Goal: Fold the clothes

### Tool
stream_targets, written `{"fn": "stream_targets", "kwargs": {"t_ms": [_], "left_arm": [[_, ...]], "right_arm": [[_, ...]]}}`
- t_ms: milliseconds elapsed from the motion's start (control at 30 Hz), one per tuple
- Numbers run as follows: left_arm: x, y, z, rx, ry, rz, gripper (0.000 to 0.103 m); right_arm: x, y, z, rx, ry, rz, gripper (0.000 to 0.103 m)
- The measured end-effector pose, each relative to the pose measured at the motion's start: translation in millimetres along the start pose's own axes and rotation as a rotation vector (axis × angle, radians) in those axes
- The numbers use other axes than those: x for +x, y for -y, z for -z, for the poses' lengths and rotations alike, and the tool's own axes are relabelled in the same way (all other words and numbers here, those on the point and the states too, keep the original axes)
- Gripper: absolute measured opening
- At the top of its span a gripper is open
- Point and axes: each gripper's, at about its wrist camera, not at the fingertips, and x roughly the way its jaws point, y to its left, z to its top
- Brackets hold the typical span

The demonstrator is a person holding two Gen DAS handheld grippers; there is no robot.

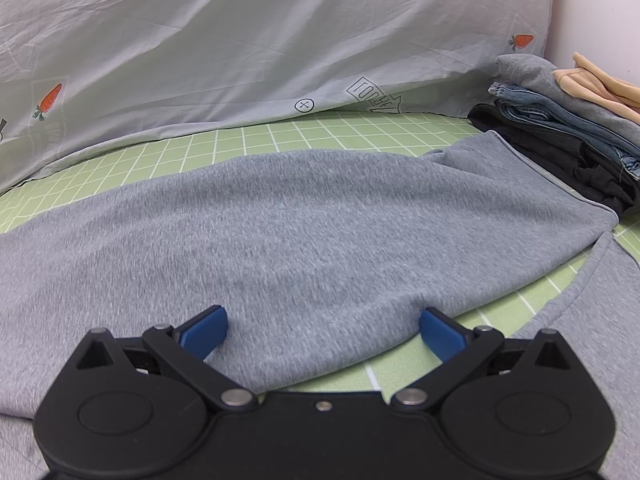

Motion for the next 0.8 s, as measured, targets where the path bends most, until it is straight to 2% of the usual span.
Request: {"fn": "stream_targets", "kwargs": {"t_ms": [100,200,300,333,367,400,433,500,567,733,767,800], "left_arm": [[-7,-15,28,-0.035,-0.040,-0.014,0.059],[-8,-26,45,-0.074,-0.048,-0.027,0.073],[-3,-32,52,-0.101,-0.053,-0.003,0.073],[-3,-33,53,-0.103,-0.038,0.022,0.065],[-4,-34,54,-0.105,-0.023,0.047,0.053],[-5,-34,55,-0.104,-0.013,0.062,0.029],[-7,-32,55,-0.098,-0.008,0.069,0.016],[-11,-34,54,-0.091,0.013,0.025,0.014],[-15,-36,53,-0.085,0.037,-0.038,0.013],[-14,-75,55,-0.181,0.010,-0.132,0.013],[-15,-78,56,-0.180,0.006,-0.143,0.014],[-17,-80,56,-0.177,0.000,-0.152,0.022]], "right_arm": [[0,0,0,0.001,0.000,0.001,0.103],[-1,0,0,0.000,0.000,-0.001,0.103],[-1,0,0,0.000,-0.001,-0.001,0.103],[-1,0,0,-0.001,-0.001,-0.001,0.103],[-1,0,0,-0.002,-0.001,0.001,0.103],[-1,-1,0,-0.003,-0.002,0.003,0.103],[-2,-1,1,-0.001,-0.003,0.007,0.103],[-5,-3,1,0.002,-0.015,0.010,0.103],[-10,-7,2,-0.022,-0.037,-0.027,0.103],[-27,-17,1,-0.113,-0.095,-0.147,0.103],[-29,-15,-1,-0.108,-0.094,-0.149,0.103],[-31,-13,-3,-0.104,-0.093,-0.150,0.103]]}}
